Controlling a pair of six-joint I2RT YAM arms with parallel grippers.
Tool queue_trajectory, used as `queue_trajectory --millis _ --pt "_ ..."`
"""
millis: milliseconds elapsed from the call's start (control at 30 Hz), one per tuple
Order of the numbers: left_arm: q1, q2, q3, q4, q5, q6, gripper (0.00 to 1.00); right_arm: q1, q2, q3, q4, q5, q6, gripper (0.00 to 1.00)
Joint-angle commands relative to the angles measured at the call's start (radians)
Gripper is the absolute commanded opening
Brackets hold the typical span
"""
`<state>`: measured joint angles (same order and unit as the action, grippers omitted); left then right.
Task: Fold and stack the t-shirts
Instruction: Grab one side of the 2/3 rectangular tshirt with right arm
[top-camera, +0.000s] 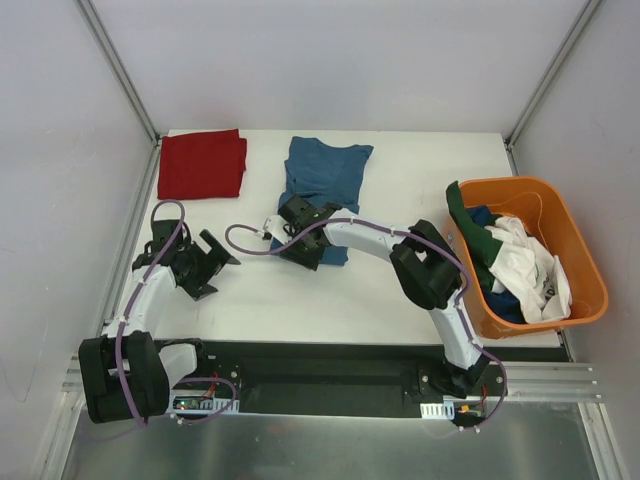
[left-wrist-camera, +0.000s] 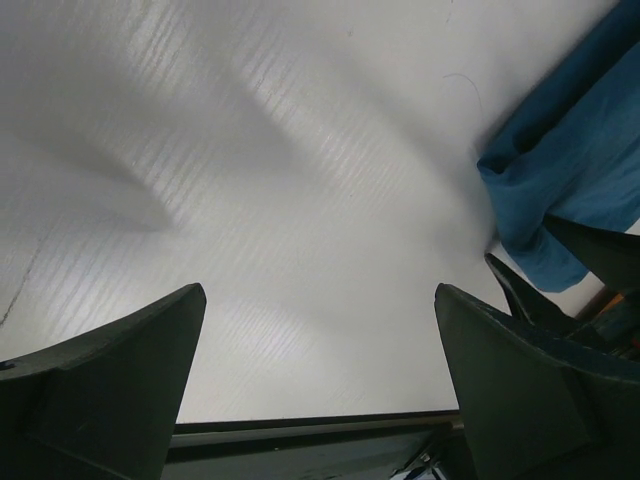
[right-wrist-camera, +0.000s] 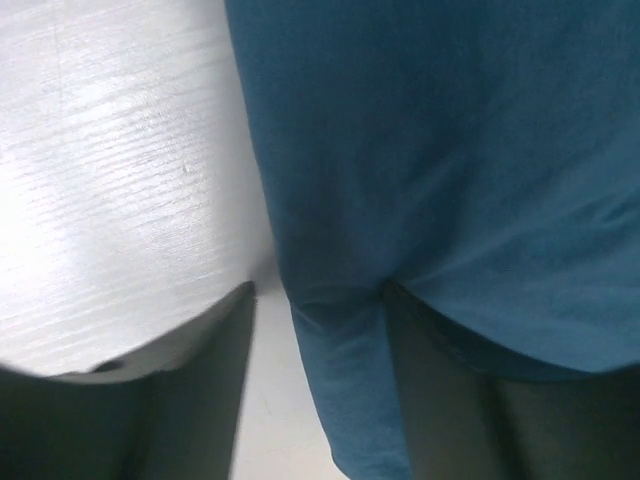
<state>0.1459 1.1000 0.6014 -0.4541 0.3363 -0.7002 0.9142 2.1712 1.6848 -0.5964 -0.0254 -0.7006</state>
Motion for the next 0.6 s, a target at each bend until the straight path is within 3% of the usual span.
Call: queue_trajectory --millis 0,200,233,300,333,567 --pt "0.012 -0.022 0.000 -0.015 0.010 -0.012 0.99 0.002 0.021 0.035 -0.046 0.019 0.007 0.47" --pt "0.015 -0.072 0.014 -0.031 0.030 -0.021 0.99 0.017 -0.034 -0.042 -0.028 -0.040 0.153 0.29" --pt "0.014 -0.084 0.018 -0.034 0.024 -0.019 0.99 0.025 -0.062 -0.054 -0.022 -0.044 0.173 0.20" --pt "0.015 -0.113 0.037 -0.052 0.012 -0.016 0.99 0.044 -0.094 -0.076 -0.029 -0.063 0.240 0.15" --pt "0.015 -0.121 0.044 -0.058 0.003 -0.015 0.99 0.052 -0.137 -0.100 -0.029 -0.086 0.268 0.06" --pt "0.015 -0.158 0.092 -0.086 -0.016 -0.004 0.99 0.132 -0.350 -0.181 -0.059 -0.425 0.485 0.01"
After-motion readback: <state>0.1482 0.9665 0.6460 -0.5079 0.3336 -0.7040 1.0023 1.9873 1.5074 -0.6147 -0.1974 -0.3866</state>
